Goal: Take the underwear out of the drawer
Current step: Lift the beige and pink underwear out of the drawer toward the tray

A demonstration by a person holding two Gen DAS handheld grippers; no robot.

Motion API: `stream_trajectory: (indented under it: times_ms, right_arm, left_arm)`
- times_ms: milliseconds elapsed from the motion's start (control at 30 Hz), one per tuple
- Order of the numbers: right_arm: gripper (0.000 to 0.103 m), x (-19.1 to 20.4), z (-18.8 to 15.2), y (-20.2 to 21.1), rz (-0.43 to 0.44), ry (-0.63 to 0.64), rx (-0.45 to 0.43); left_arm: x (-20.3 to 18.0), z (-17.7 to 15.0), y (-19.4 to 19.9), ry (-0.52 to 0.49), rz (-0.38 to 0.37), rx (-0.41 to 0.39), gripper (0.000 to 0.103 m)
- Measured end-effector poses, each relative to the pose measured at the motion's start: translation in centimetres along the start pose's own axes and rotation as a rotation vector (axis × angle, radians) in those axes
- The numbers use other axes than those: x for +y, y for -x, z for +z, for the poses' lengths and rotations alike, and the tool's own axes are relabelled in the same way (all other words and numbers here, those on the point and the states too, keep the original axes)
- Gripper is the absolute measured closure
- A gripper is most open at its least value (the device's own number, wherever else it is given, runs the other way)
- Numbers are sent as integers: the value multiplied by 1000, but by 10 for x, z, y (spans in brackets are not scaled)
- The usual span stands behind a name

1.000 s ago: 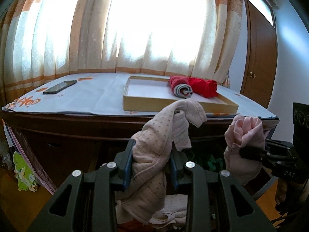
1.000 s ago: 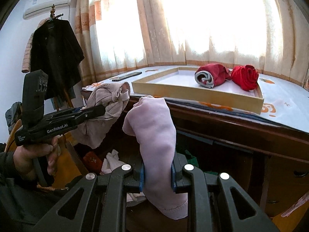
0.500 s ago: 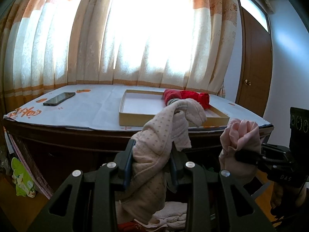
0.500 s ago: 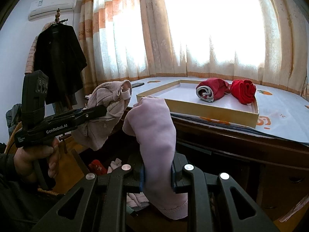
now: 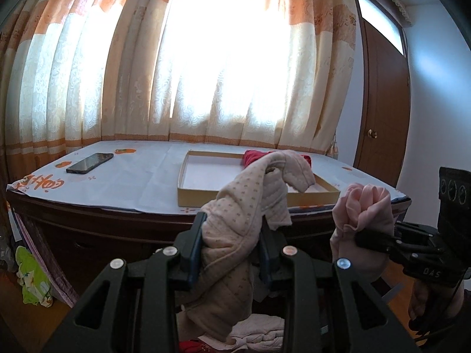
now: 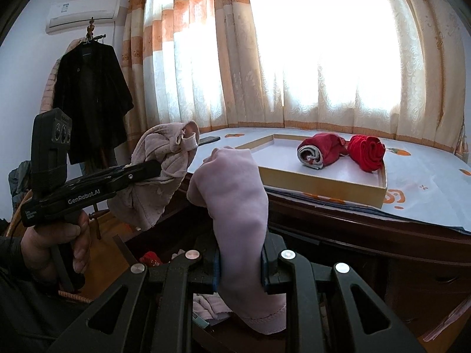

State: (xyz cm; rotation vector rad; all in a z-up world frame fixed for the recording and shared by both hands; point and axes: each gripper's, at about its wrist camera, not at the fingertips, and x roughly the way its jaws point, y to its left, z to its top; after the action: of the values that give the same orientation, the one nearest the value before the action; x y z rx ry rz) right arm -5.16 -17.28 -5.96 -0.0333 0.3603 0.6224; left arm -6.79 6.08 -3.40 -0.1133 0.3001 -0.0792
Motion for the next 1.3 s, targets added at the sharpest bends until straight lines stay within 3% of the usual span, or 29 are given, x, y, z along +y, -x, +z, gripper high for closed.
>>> stream_trajectory:
  times_ms: [967, 1300]
  right_arm:
    - [81, 4, 27, 25, 33, -3, -137]
    - [81, 2, 49, 22, 55, -11, -163]
  left_arm:
    - [-8, 22, 24, -12, -47, -117, 72]
    - [-5, 34, 14, -8, -60, -113, 72]
